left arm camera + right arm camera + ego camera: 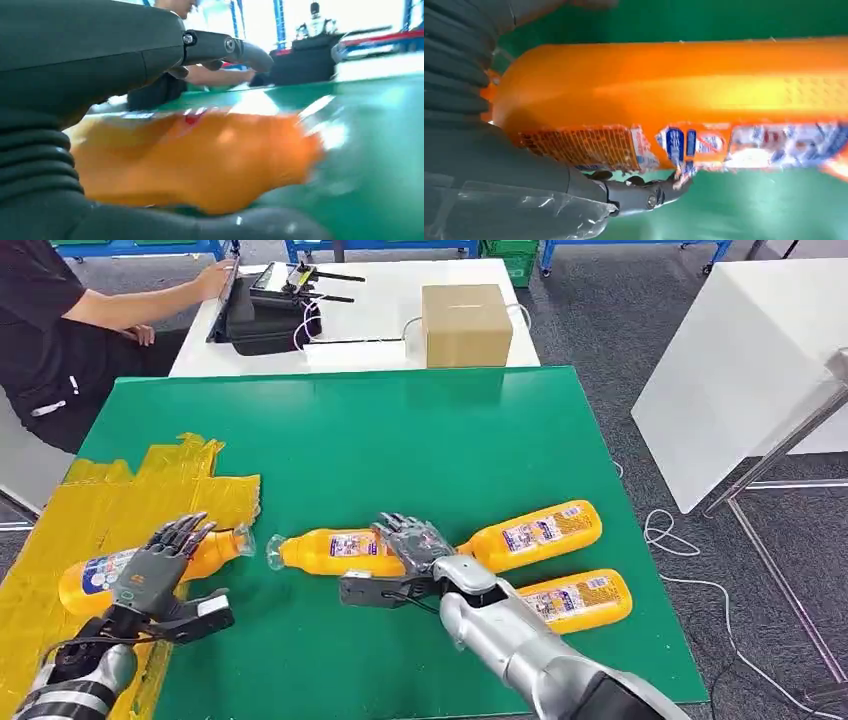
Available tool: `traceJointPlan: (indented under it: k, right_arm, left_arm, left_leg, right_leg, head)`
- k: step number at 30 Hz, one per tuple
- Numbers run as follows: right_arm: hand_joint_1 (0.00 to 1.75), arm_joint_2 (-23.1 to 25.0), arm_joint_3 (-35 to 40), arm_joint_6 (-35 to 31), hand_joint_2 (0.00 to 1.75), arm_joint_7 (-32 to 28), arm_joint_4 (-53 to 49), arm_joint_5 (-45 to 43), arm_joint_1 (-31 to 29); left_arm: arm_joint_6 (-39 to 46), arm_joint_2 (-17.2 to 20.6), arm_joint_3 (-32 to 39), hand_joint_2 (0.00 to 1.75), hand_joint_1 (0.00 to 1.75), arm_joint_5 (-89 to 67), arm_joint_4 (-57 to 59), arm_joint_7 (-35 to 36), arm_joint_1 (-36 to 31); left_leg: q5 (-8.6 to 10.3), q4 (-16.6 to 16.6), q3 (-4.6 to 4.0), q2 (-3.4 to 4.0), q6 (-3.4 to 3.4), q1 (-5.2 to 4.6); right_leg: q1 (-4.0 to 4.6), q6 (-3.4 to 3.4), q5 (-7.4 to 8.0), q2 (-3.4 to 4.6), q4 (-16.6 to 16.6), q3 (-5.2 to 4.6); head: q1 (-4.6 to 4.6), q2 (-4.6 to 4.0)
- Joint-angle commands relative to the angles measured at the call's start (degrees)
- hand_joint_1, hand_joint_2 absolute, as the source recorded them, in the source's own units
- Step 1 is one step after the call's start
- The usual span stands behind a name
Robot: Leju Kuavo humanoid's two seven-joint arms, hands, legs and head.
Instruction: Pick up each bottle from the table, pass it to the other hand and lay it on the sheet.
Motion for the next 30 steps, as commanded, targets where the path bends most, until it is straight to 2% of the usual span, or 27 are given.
traceJointPlan:
  k: [1, 6, 7, 9, 11, 13, 14, 16, 17, 20, 21, 23, 26, 27, 30]
  right_arm:
    - [1.75, 1.0, 2.5, 1.8, 1.75, 0.9, 9.5, 0.3, -1.2]
    - [1.75, 1.0, 1.9, 2.1, 1.75, 1.0, 9.3, 0.4, -1.1]
    - [1.75, 0.8, 1.4, 2.3, 1.75, 0.8, 9.4, 0.7, -0.9]
    - [1.75, 0.6, 0.8, 2.4, 1.75, 0.6, 9.5, 1.1, -0.7]
    - [1.75, -0.1, -1.6, -0.8, 1.75, -0.4, 9.1, 0.5, 0.3]
    - [1.75, -0.7, -5.0, -6.0, 1.75, -3.1, 7.4, -1.2, 1.5]
    - [1.75, -0.8, -6.8, -8.6, 1.75, -5.1, 6.1, -2.2, 2.0]
    - [1.75, -0.9, -9.7, -22.1, 1.75, -7.5, -0.2, -0.6, 4.6]
    - [1.75, -1.1, -10.9, -24.3, 1.75, -8.4, -4.4, 0.2, 6.4]
    - [1.75, -1.5, -11.3, -22.9, 1.75, -6.7, -8.8, 1.7, 8.1]
    - [1.75, -1.6, -12.3, -23.9, 1.75, -7.6, -10.5, 1.8, 9.0]
    - [1.75, -1.8, -14.4, -29.5, 1.75, -11.8, -16.3, 2.9, 12.3]
    - [1.75, -2.8, -14.8, -33.5, 1.75, -13.6, -27.6, 5.3, 18.1]
    - [1.75, -3.3, -14.4, -34.2, 1.75, -13.5, -31.3, 6.3, 20.0]
    - [1.75, -3.2, -14.2, -34.3, 1.75, -13.1, -31.7, 6.6, 20.3]
  left_arm:
    - [-4.5, -5.8, 0.7, 0.0, 0.0, 8.1, -3.1, -4.3, -1.8]
    - [-6.5, -6.5, 2.1, 0.0, 0.0, 11.8, -4.6, -6.6, -1.2]
    - [-11.6, -9.0, 5.4, 0.0, 0.0, 20.5, -7.9, -11.5, -0.2]
    - [-16.0, -11.1, 7.5, 0.0, 0.0, 25.6, -11.1, -12.0, 0.7]
    - [-32.4, -13.8, 10.7, 0.0, 0.0, 40.1, -13.0, -8.1, 1.4]
    - [-40.3, -15.1, 11.5, 0.0, 0.0, 47.6, -13.8, -7.0, 4.2]
    - [-43.0, -16.0, 11.8, 0.0, 0.0, 50.8, -14.4, -6.5, 5.9]
    - [-48.2, -18.6, 12.8, 0.0, 0.0, 59.6, -17.3, -3.4, 11.8]
    - [-52.0, -19.8, 13.4, 1.75, 0.0, 66.3, -18.2, -1.1, 14.3]
    - [-52.0, -19.8, 12.6, 1.75, 0.0, 66.7, -19.7, -1.4, 16.3]
    - [-54.8, -20.5, 13.2, 1.75, 0.0, 71.9, -18.6, 0.2, 15.7]
    - [-57.6, -24.2, 14.9, 1.75, 0.0, 79.9, -19.4, 1.1, 16.5]
    - [-56.6, -28.3, 15.3, 1.75, 0.0, 83.5, -20.6, 2.1, 17.3]
    - [-54.5, -28.7, 14.5, 1.75, 0.0, 81.8, -21.2, 1.8, 17.6]
    - [-54.4, -28.7, 14.5, 1.75, 0.0, 81.8, -21.3, 1.7, 17.4]
  left_leg:
    - [0.07, 0.0, 0.0, -0.34, -0.01, 0.09]
    - [0.03, 0.0, 0.16, -0.16, -0.02, 0.06]
    - [0.05, -0.1, 0.17, -0.21, -0.03, 0.09]
    - [0.04, -0.1, 0.17, -0.24, 0.0, 0.07]
    - [0.04, 0.0, 0.19, -0.23, 0.01, 0.05]
    - [0.08, -0.1, 0.23, -0.34, 0.03, 0.09]
    - [0.04, -0.1, 0.35, -0.13, 0.03, 0.01]
    - [0.0, -0.1, 0.37, 0.03, 0.02, 0.0]
    - [0.0, -0.2, 0.36, 0.03, 0.03, 0.0]
    - [-0.08, -0.2, 0.35, 0.15, 0.03, 0.04]
    - [-0.07, 0.0, 0.14, 0.05, 0.02, 0.0]
    - [-0.14, 0.0, 0.08, -0.02, -0.01, 0.08]
    - [-0.08, 0.0, -0.11, -0.19, 0.0, -0.02]
    - [-0.11, 0.0, -0.1, -0.22, 0.0, 0.01]
    - [-0.07, 0.0, -0.24, -0.18, 0.01, -0.03]
  right_leg:
    - [0.08, 0.06, 0.02, -0.35, -0.1, 0.17]
    - [0.04, 0.03, 0.0, -0.17, -0.1, 0.22]
    - [0.08, 0.04, 0.02, -0.23, -0.1, 0.23]
    - [0.06, 0.05, 0.01, -0.26, -0.1, 0.25]
    - [0.04, 0.06, 0.0, -0.25, -0.1, 0.25]
    - [0.08, 0.1, 0.05, -0.36, -0.3, 0.36]
    - [0.01, 0.07, 0.01, -0.15, -0.2, 0.38]
    - [-0.01, 0.06, 0.02, 0.01, -0.2, 0.37]
    - [-0.02, 0.08, 0.02, 0.02, -0.2, 0.37]
    - [-0.04, 0.08, -0.01, 0.13, -0.2, 0.34]
    - [-0.08, 0.06, -0.04, 0.02, 0.0, 0.17]
    - [0.0, 0.07, -0.07, -0.05, -0.1, 0.11]
    - [-0.04, 0.06, -0.06, -0.18, -0.1, -0.06]
    - [-0.02, 0.07, -0.09, -0.21, -0.1, -0.02]
    - [-0.06, 0.06, -0.05, -0.18, -0.1, -0.16]
  head:
    - [0.0, 0.0]
    - [0.0, 0.0]
    - [-0.02, 0.0]
    - [0.0, 0.0]
    - [-0.02, 0.0]
    - [-0.02, 0.0]
    - [-0.02, 0.0]
    - [0.0, 0.0]
    - [-0.02, 0.0]
    - [0.02, 0.0]
    - [0.0, 0.0]
    - [0.0, 0.0]
    - [0.0, 0.0]
    - [0.0, 0.0]
    - [0.0, 0.0]
